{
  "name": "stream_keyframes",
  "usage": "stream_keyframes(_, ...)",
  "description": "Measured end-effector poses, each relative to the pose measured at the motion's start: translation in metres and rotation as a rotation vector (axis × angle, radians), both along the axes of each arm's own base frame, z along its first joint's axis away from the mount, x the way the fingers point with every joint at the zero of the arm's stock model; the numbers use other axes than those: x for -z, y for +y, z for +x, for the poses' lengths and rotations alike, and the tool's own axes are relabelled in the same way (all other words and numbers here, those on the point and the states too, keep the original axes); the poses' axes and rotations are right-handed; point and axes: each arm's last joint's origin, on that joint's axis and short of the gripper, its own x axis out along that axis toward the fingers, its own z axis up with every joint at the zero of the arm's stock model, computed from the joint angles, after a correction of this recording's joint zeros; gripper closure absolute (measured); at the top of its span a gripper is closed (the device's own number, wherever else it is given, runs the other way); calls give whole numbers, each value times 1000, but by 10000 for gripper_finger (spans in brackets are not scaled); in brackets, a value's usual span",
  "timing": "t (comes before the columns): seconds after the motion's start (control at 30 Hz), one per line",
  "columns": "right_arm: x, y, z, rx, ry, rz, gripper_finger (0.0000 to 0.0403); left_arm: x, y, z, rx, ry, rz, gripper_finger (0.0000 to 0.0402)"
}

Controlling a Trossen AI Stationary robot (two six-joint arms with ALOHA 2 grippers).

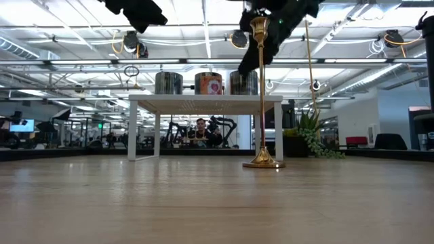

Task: Pick & Place candle stick holders
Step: Put the orange scented candle on the shelf aligned with the other scented candles

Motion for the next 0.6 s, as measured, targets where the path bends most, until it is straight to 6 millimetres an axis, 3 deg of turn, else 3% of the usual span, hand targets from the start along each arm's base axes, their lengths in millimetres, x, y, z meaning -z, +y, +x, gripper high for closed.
stream_keyframes(0.13,10,-6,-3,28,20,-27,265,0,0,0,0,0,0,268)
stream_keyframes(0.6,6,-18,-4,26,-17,-81,266,-1,0,1,0,-15,-1,268)
